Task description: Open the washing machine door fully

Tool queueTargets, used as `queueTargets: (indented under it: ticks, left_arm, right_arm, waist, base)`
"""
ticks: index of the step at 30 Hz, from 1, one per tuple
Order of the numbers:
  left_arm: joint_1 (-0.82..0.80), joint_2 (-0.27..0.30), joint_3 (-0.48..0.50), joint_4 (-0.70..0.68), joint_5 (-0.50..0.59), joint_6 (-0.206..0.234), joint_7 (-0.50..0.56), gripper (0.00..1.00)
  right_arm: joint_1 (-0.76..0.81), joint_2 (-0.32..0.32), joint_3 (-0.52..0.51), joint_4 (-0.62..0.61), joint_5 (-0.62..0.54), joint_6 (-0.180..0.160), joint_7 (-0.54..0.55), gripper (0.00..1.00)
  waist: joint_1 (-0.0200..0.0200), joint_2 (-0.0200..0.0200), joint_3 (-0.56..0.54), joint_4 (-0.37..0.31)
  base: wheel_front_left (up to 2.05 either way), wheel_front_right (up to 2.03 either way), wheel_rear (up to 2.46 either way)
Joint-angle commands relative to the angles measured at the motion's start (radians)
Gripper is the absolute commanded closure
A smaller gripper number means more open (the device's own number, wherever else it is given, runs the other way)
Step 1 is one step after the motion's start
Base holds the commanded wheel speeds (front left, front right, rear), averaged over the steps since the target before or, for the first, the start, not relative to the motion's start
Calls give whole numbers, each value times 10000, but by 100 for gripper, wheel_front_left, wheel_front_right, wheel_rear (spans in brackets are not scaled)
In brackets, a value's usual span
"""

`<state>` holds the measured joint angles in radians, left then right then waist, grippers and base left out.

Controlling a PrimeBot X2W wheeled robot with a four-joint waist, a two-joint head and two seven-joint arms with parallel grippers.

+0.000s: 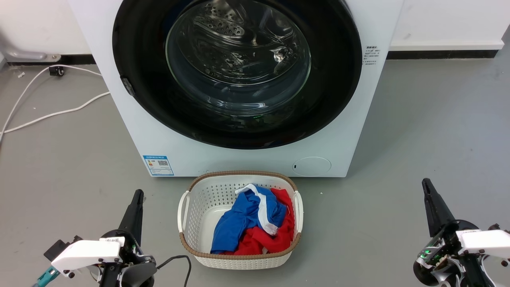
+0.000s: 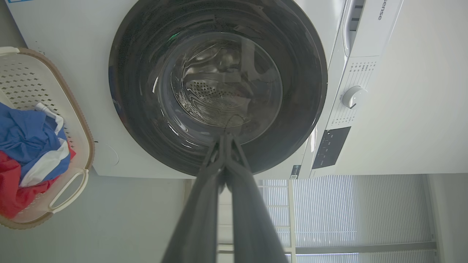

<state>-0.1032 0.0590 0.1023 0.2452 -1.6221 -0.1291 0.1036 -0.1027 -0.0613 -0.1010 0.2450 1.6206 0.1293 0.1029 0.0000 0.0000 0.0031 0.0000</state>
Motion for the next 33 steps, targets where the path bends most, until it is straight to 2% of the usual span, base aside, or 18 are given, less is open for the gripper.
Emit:
queueTargets:
  ticks: [1,33]
  left_arm:
    - [-94,-4,28,8,56,-29,44,100]
    - [-98,-37,73,9,82,-29,78,100]
  right_arm:
    - [-104,34,-17,10,-43,25,19,100]
    - [-111,72,-66,13,-94,25,61,100]
  waist:
    - [0,0,0,0]
    - [0,0,0,0]
  base:
    - [0,0,0]
    - [0,0,0]
